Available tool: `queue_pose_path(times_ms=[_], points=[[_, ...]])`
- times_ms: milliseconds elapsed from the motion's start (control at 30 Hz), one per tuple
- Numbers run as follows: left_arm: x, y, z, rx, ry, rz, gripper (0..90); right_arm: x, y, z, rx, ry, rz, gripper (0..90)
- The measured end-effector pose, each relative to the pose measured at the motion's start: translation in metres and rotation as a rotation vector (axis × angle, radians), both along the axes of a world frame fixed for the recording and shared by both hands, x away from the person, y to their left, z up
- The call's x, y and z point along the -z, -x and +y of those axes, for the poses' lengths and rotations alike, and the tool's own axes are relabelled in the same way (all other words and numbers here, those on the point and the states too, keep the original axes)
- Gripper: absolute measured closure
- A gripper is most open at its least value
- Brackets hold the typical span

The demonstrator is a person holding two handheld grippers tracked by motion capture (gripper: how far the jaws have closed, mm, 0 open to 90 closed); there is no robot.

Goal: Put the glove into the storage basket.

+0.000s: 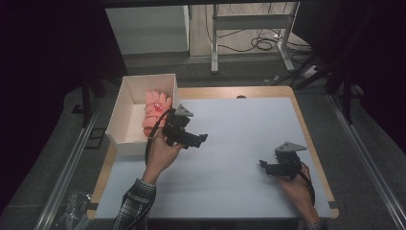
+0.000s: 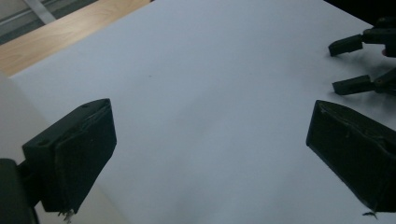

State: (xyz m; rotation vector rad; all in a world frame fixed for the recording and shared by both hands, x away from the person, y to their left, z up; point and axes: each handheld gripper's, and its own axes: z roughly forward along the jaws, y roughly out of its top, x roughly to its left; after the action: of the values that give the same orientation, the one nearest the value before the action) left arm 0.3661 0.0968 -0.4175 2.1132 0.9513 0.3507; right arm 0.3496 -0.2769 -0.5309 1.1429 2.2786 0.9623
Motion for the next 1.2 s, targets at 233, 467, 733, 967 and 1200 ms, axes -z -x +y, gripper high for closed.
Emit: queue_pose_path(times_ms=[233,467,733,967,1200], points=[[0.013,0.007,-0.017,0.042,0.010,0.003,2.0,0.000,0.000,0.000,0.000,0.000,0.001,21.7],[0.031,0.016,-0.027,0.088,0.010,0.010,1.8,0.000,0.000,0.000,-0.001,0.000,0.000,21.6],[0.051,0.026,-0.028,0.114,0.009,0.013,1.4,0.000,0.000,0.000,0.000,0.000,0.001,21.6],[0.068,0.031,-0.020,0.111,0.030,0.025,1.2,0.000,0.000,0.000,-0.001,0.001,0.001,21.6],[0.086,0.037,-0.008,0.101,0.051,0.043,0.7,0.000,0.000,0.000,-0.001,0.001,0.001,21.6]])
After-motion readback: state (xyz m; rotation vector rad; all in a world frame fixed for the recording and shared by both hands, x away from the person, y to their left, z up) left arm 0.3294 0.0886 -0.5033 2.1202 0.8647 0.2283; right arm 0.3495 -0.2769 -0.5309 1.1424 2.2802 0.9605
